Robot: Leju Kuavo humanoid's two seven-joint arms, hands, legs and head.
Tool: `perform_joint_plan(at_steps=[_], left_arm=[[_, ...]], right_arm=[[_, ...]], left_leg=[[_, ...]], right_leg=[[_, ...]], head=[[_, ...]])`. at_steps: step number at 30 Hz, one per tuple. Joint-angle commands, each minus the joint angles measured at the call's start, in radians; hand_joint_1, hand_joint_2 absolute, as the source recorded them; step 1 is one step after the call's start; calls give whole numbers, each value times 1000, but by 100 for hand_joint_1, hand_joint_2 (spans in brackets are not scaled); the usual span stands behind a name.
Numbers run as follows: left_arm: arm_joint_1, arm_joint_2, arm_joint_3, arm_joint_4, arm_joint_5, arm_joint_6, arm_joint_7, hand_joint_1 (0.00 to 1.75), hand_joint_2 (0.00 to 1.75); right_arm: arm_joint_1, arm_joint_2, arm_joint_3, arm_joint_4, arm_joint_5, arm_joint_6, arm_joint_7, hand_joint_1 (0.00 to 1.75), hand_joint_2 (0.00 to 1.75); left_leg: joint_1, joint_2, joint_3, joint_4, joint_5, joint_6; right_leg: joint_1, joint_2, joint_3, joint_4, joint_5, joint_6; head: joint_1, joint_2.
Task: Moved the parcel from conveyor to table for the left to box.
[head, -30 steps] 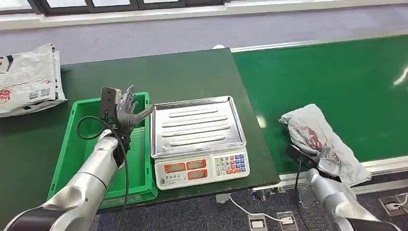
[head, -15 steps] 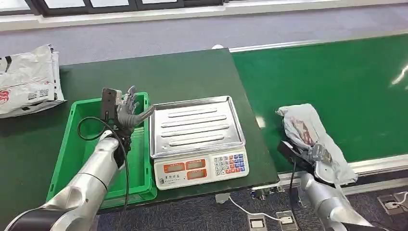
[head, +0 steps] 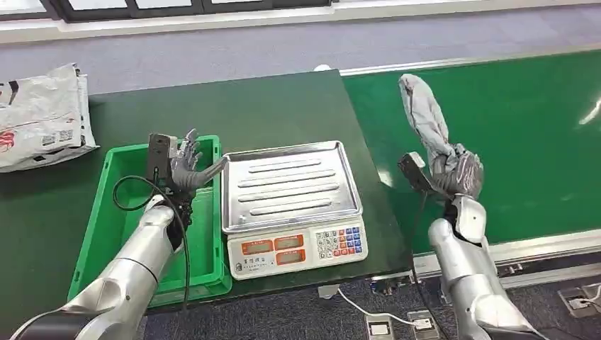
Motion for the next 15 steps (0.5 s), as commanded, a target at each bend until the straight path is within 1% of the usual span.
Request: perform_joint_plan(at_steps=[1, 2, 3, 5, 6, 7, 10, 11, 15], left_arm=[[-92, -15, 35, 63, -13, -10, 12, 0, 175], [-97, -18, 34, 61, -14, -10, 12, 0, 175], [-108, -22, 32, 63, -17, -10, 14, 0, 175], [-117, -25, 31, 60, -20, -9, 15, 0, 175], [-122, -25, 29, 61, -23, -10, 15, 0, 175], [-128, -26, 28, 62, -24, -11, 14, 0, 175], [-143, -30, 21, 68, -28, -18, 16, 0, 175], [-149, -33, 20, 68, -27, -17, 16, 0, 175], [-151, -35, 20, 69, -27, -15, 18, 0, 175]], right_arm=[[-109, 47, 6, -39, -106, 73, -40, 175, 175], [-117, 47, 0, -16, -133, 89, -52, 175, 175], [-143, 48, -4, 66, -172, 104, -84, 175, 175], [-175, 69, -23, 171, -258, 150, -155, 175, 175], [-195, 88, -41, 228, -327, 215, -209, 175, 175], [-219, 112, -39, 293, -364, 251, -245, 175, 175], [-265, 175, -33, 381, -423, 309, -273, 175, 175], [-275, 190, -28, 394, -429, 313, -269, 175, 175], [-280, 193, -20, 395, -433, 312, -259, 175, 175]], left_leg=[[0, 4, -1, 2, -1, 0], [0, 3, -1, 1, -1, 0], [1, 4, 0, 1, -1, 0], [1, 3, 0, 1, -1, 0], [1, 2, 0, 1, 0, 0], [1, 4, 1, 1, -1, 0], [1, 4, 1, 1, -1, -1], [1, 6, 2, 0, -1, -1], [1, 4, 1, 1, 0, -2]], right_leg=[[0, 5, -2, 1, 0, -1], [0, 4, -2, 1, 0, -1], [1, 5, -1, 1, 1, -1], [1, 5, 0, 0, 1, -1], [1, 3, 0, 0, 1, -1], [1, 5, 0, -1, 1, -1], [1, 5, 0, 0, 1, -1], [1, 8, 0, -1, 1, -1], [1, 6, -2, 1, 0, -1]], head=[[0, 0], [0, 0], [0, 0], [0, 0], [0, 0], [0, 0], [0, 0], [0, 0], [0, 0]])
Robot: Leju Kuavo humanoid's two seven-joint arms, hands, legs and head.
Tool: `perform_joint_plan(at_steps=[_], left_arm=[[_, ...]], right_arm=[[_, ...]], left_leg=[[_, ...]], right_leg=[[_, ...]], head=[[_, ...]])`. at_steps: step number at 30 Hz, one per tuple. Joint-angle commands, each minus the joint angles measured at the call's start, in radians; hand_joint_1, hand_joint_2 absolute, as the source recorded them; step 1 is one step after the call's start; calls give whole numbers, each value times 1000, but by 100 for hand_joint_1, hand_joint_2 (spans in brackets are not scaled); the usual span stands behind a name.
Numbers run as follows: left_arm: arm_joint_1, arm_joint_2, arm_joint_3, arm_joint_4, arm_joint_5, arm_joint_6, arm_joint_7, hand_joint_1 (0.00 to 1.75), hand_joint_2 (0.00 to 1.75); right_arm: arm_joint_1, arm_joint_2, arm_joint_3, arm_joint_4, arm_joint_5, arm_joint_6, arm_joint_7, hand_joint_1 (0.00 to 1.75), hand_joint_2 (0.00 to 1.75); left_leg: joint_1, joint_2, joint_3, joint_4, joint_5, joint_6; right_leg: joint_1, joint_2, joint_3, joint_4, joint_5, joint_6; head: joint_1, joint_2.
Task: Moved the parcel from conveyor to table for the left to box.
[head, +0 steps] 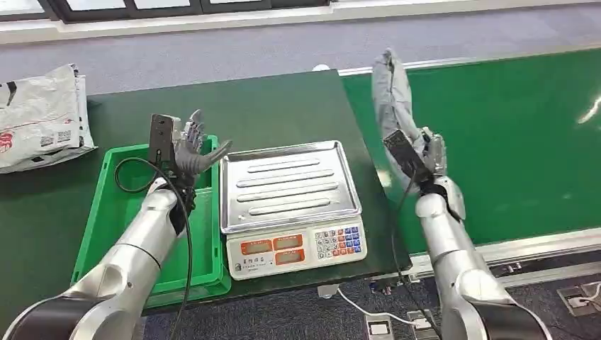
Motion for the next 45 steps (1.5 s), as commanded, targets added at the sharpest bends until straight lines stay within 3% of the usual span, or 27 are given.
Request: perform_joint_plan(at_steps=[1, 10, 15, 26, 32, 37, 45], left_arm=[[-72, -5, 18, 66, -3, -2, 10, 0, 175], [-91, -8, 8, 72, 2, 4, 10, 0, 175], [-100, -6, 7, 75, 8, -3, 9, 0, 175], [-97, -1, 3, 88, 20, 15, 11, 0, 175], [-89, -5, -5, 91, 24, 23, 5, 0, 175], [-106, -6, -13, 90, 22, 28, 6, 0, 175], [-151, -9, -17, 87, 19, 43, 16, 0, 175]], right_arm=[[-125, 91, -19, 238, -26, 26, 2, 175, 175], [-194, 202, 47, 312, -100, 225, -35, 175, 175], [-210, 227, 101, 321, -89, 275, -34, 175, 175], [-317, 215, 169, 224, -160, 250, -85, 175, 175], [-375, 207, 265, 173, -215, 251, -16, 175, 175], [-441, 196, 278, 206, -250, 251, 28, 175, 175], [-457, 191, 284, 228, -270, 255, 37, 175, 175]], left_leg=[[0, 3, 2, 0, -1, -1], [0, 4, 0, 0, -1, -1], [1, 4, 0, 0, -1, -2], [0, 4, -1, 0, 0, -2], [0, 3, -2, 0, 1, -2], [0, 3, -2, 0, 1, -3], [1, 2, -2, 1, 0, -2]], right_leg=[[0, 4, 1, 0, 0, -2], [0, 5, -2, 1, 0, -1], [1, 5, -2, 1, 0, -1], [1, 5, -4, 2, 1, -2], [0, 4, -4, 2, 1, -3], [0, 3, -4, 2, 1, -3], [1, 2, -3, 2, 1, -3]], head=[[0, 0], [0, 0], [0, 0], [0, 0], [0, 0], [0, 0], [0, 0]])
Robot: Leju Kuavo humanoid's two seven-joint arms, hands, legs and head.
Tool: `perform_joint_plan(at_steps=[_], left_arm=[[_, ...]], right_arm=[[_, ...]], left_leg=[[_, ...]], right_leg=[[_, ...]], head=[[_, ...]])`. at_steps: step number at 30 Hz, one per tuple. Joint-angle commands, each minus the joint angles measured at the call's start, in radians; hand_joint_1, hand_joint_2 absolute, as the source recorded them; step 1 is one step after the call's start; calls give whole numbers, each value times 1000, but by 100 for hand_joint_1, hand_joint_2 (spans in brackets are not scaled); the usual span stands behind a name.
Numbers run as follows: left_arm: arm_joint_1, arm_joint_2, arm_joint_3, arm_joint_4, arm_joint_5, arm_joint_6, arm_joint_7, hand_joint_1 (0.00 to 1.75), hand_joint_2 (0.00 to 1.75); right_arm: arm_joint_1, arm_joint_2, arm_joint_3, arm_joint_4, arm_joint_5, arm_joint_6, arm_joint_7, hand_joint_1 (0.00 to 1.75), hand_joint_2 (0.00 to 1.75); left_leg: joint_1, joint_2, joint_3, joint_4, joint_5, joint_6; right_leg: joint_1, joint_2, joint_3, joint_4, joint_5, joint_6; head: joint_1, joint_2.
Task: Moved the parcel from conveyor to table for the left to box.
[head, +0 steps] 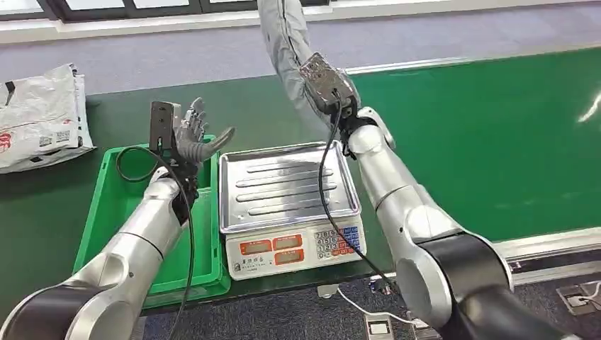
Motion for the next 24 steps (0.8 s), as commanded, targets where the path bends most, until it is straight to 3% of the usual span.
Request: perform_joint_plan(at_steps=[1, 8, 10, 21, 24], left_arm=[[-118, 7, -19, 51, -4, 13, 17, 0, 175], [-162, 12, -22, 64, -3, 19, 59, 0, 175], [-160, 15, -20, 68, -2, 17, 59, 0, 175], [-160, 15, -20, 68, -2, 17, 58, 0, 175], [-159, 18, -18, 71, -1, 12, 58, 0, 175]], right_arm=[[-89, -34, 80, 75, -29, 7, 12, 175, 175], [-78, -17, 117, 135, -54, 107, 31, 175, 175], [-70, -8, 130, 154, -72, 217, 5, 175, 175], [-65, -4, 131, 153, -72, 212, 7, 175, 175], [-32, 13, 190, 146, -68, 347, -93, 175, 175]], left_leg=[[1, -1, 0, 2, -1, 0], [1, 0, 2, 0, -1, 0], [1, 0, 2, 0, -1, 0], [1, -1, 1, 0, -1, 0], [1, 0, 1, 0, -1, 0]], right_leg=[[1, 0, 1, 1, -1, -1], [1, 1, 2, -1, 0, -1], [1, 1, 3, -1, 0, -1], [1, 1, 1, 0, 0, 0], [0, 1, 1, -1, 0, -1]], head=[[0, 0], [0, 0], [0, 0], [0, 0], [0, 0]])
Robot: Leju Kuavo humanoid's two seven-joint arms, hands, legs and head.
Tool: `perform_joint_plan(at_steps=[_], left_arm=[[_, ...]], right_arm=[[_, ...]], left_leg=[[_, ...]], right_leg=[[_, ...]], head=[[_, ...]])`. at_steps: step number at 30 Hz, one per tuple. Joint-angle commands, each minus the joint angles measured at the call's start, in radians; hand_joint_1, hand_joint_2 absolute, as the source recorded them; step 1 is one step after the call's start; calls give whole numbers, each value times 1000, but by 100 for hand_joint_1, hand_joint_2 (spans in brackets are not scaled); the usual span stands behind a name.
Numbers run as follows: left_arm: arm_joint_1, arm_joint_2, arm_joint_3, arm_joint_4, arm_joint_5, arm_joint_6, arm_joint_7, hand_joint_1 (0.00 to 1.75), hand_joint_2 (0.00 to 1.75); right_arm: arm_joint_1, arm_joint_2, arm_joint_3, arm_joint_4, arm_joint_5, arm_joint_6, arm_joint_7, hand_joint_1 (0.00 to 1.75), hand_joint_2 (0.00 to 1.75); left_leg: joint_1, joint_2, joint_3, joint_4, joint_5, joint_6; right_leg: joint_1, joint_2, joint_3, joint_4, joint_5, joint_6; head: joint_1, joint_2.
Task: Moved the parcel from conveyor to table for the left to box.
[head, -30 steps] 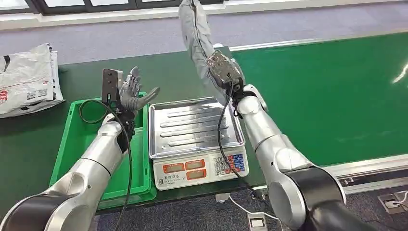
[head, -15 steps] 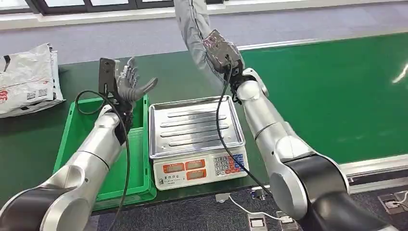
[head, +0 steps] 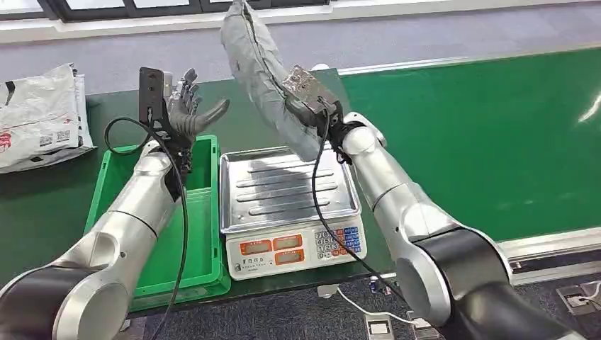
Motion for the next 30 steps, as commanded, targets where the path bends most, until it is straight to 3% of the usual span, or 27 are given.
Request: perform_joint_plan(at_steps=[1, 7, 11, 14, 20, 25, 26, 30], left_arm=[[-53, 17, -18, 71, 0, -9, 7, 0, 175], [-57, 17, -18, 73, 0, -13, 7, 0, 175], [-52, 17, -22, 71, -6, -12, 13, 0, 175], [-55, 10, -26, 78, -11, -14, 26, 0, 175], [-56, 11, -26, 77, -12, -16, 30, 0, 175], [-40, 20, -29, 70, -13, -19, 29, 0, 175], [-37, 20, -30, 69, -13, -19, 29, 0, 175], [-30, 22, -34, 68, -15, -21, 28, 0, 175]], right_arm=[[-7, 13, 140, 75, 3, 160, -114, 175, 175], [8, 45, 186, 77, 8, 187, -105, 175, 175], [11, 12, 226, 99, 5, 176, -2, 175, 175], [11, -24, 281, 131, 37, 270, 53, 175, 175], [37, -45, 295, 139, 40, 257, 75, 175, 175], [69, -75, 300, 133, 48, 174, 106, 175, 175], [69, -80, 293, 134, 40, 176, 115, 2, 175], [82, -96, 276, 130, 23, 155, 133, 0, 175]], left_leg=[[1, 1, 2, 0, -1, 0], [1, 1, 3, -1, -1, 0], [1, 0, 1, 0, -1, 0], [2, -1, 2, -1, 0, 0], [2, -3, 3, -1, 0, 1], [2, -4, 7, -4, 0, 1], [1, -2, 2, -1, 0, 0], [2, -3, 5, -2, 0, 0]], right_leg=[[1, 2, 2, -1, 0, -1], [2, 3, 2, -1, -1, -1], [2, 1, 1, -1, 0, 0], [2, 0, 3, -2, 0, 0], [2, -2, 5, -3, -1, 0], [2, -2, 9, -5, -1, -1], [1, -1, 3, -2, -1, 0], [2, -2, 6, -4, -1, -1]], head=[[0, 0], [0, 0], [0, 0], [0, 0], [0, 0], [0, 0], [0, 0], [0, 0]])
